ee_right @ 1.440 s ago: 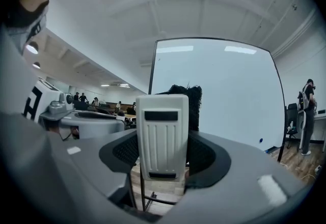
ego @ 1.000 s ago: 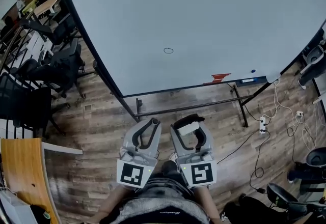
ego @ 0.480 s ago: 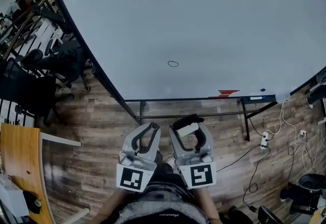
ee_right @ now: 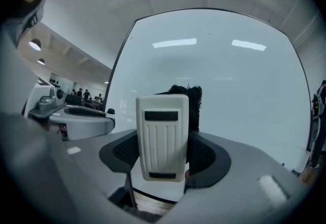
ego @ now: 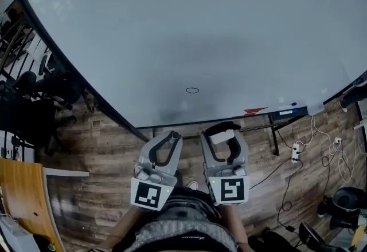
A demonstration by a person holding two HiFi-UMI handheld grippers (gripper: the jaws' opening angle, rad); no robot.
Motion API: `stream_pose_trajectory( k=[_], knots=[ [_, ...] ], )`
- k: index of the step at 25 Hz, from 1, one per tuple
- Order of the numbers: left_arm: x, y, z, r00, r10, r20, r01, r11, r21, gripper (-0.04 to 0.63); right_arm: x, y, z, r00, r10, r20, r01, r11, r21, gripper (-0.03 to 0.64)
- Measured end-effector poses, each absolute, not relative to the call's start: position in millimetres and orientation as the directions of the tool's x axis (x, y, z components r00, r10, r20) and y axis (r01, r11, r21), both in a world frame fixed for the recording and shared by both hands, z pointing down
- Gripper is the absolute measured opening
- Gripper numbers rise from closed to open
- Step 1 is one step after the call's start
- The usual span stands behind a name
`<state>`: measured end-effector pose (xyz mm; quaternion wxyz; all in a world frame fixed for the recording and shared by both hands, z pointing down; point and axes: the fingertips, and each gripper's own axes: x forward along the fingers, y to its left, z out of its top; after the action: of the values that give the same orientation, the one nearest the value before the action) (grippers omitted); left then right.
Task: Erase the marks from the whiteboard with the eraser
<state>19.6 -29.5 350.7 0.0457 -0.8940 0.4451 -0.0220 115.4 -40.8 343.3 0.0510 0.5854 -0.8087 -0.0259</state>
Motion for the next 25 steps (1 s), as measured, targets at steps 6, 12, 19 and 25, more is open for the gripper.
stream_pose_trajectory(
  k=[6, 12, 19, 25],
  knots=[
    [23.6, -69.8, 345.7, 0.668, -0.743, -0.038, -0.742, -0.661, -0.114, 0.071, 122.9, -83.6, 337.1, -0.241, -0.97, 0.021, -0.964, 0.241, 0.107, 0.262],
    [21.9, -85.7, 353.1, 0.73, -0.682, -0.041, -0.68, -0.719, -0.145, 0.071, 121.5, -110.2, 330.9, -0.214, -0.976, -0.044, -0.974, 0.209, 0.086, 0.264],
    [19.8, -86.9, 356.7, 0.748, -0.662, -0.034, -0.66, -0.739, -0.137, 0.071, 117.8, -128.1, 320.2, -0.227, -0.972, -0.061, -0.971, 0.221, 0.092, 0.262],
    [18.8, -97.6, 355.5, 0.72, -0.692, -0.04, -0.691, -0.712, -0.126, 0.071, 118.4, -145.1, 322.3, -0.246, -0.968, -0.055, -0.965, 0.24, 0.106, 0.264]
  ],
)
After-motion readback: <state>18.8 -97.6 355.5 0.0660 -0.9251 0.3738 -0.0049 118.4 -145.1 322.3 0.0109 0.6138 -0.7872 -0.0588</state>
